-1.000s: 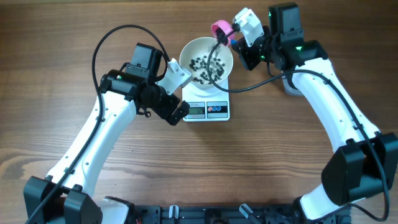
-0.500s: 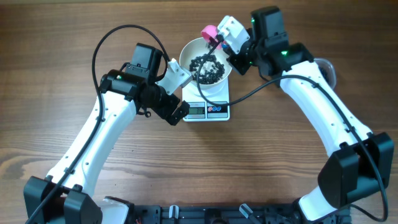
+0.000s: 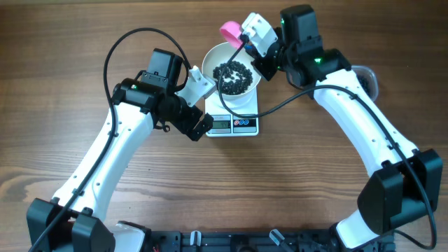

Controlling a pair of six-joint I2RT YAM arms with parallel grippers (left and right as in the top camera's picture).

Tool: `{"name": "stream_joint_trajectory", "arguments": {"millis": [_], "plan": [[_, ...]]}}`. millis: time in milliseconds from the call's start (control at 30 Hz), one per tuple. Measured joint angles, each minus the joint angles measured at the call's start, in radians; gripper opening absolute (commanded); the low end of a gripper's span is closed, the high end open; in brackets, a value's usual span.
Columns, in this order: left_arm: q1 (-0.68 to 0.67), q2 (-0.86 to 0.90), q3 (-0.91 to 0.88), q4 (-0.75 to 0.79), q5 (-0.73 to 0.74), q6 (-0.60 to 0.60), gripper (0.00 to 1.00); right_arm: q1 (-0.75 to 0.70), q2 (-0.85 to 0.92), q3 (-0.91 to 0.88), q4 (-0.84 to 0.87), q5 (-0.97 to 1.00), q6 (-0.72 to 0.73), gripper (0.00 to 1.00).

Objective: Scoop item into bowl and weigh 150g on scale
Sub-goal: 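Shake the scoop over the bowl to empty remaining beans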

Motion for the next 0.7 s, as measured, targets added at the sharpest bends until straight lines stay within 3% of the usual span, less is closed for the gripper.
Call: {"name": "stream_joint_trajectory", "arguments": {"millis": [233, 400, 700], "plan": [[0.0, 0.0, 0.0, 0.0, 0.0, 0.0, 1.0, -0.065, 0.0, 0.001, 0.0, -0.097, 0.368, 0.04], [0.0, 0.0, 0.0, 0.0, 0.0, 0.0, 1.0, -0.115, -0.003, 0.018, -0.062, -0.135, 0.5, 0.04], [0.0, 0.0, 0.0, 0.0, 0.0, 0.0, 1.0, -0.45, -0.05, 0.138, -0.447, -0.187, 0.597, 0.04]]}}
